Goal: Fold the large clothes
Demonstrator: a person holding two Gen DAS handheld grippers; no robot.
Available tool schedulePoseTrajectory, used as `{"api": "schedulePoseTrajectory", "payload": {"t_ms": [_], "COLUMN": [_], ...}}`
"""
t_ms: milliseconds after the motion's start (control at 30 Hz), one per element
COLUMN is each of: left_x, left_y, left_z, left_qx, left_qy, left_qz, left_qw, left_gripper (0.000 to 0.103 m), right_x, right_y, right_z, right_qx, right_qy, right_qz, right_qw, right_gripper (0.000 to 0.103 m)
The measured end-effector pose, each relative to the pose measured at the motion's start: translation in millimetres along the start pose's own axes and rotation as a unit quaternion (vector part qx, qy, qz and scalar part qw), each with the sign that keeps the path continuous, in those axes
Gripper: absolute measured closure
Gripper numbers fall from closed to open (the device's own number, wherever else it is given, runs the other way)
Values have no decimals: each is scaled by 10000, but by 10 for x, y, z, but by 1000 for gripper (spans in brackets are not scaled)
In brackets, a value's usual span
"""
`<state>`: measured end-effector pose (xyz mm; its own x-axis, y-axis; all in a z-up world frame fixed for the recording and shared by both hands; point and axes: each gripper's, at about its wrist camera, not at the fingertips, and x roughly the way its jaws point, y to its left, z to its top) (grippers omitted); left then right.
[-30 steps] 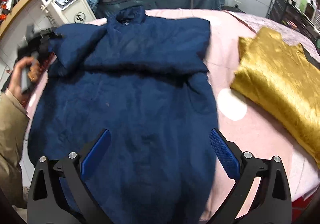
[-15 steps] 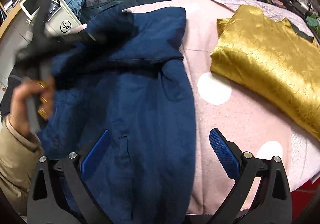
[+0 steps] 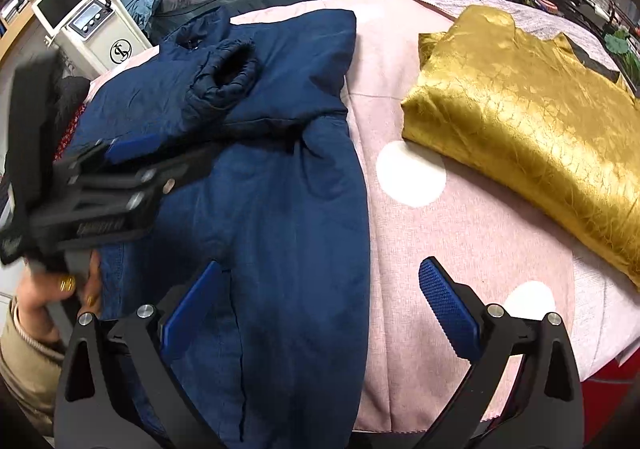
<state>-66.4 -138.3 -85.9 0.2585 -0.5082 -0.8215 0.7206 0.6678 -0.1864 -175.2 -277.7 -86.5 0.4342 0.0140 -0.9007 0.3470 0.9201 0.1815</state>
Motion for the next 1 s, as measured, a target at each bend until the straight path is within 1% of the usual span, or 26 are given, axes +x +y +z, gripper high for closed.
{"api": "schedulePoseTrajectory", "payload": {"t_ms": [67,133,233,333,367,433,467,533,633,733,767,833,900,1000], "left_x": [-62,-177,-421,-709,-824,-980,-1084,-1251,-1408,-1599,-1674,-1761,-1870,-1995], "left_y": [114,239,540,934,1103,1345,1489,1699,1860,1985,2061,2193,2341,2438], "left_z": [-139,-303,-509,-734,-829,-969,-1058,-1193,-1314,-1480,-1582,-1711,-1899,-2141], "left_qx": [-190,-343,-633,-1035,-1240,-1586,-1811,-2111,-2287,-2222,-2235,-2369,-2618,-2868], "left_qy": [45,45,-35,-109,-113,-121,-159,-250,-252,-217,-186,-104,-67,-174], "left_qz": [73,236,657,1212,1378,1542,1636,1782,2086,2484,2573,2533,2340,1997], "left_qw": [9998,9991,9958,9872,9826,9752,9696,9608,9506,9426,9399,9379,9363,9368], "left_gripper": [7,7,7,7,7,7,7,7,7,7,7,7,7,7], "right_x": [14,39,64,85,100,137,154,184,170,106,98,121,172,247], "right_y": [25,43,80,126,145,185,206,267,383,482,496,497,441,336], "right_z": [-9,-14,-33,-76,-95,-128,-141,-146,-126,-141,-153,-211,-295,-439], "right_qx": [-31,-45,-57,-98,-123,-175,-206,-313,-513,-757,-824,-945,-948,-900], "right_qy": [21,67,105,144,162,207,229,252,201,43,24,70,198,373], "right_qz": [-8,-19,-4,56,69,76,77,81,50,-12,-47,-114,-139,-193], "right_qw": [10000,10000,9999,9998,9998,9996,9995,9992,9985,9971,9966,9954,9952,9951], "right_gripper": [5,5,5,5,5,5,5,5,5,5,5,5,5,5]}}
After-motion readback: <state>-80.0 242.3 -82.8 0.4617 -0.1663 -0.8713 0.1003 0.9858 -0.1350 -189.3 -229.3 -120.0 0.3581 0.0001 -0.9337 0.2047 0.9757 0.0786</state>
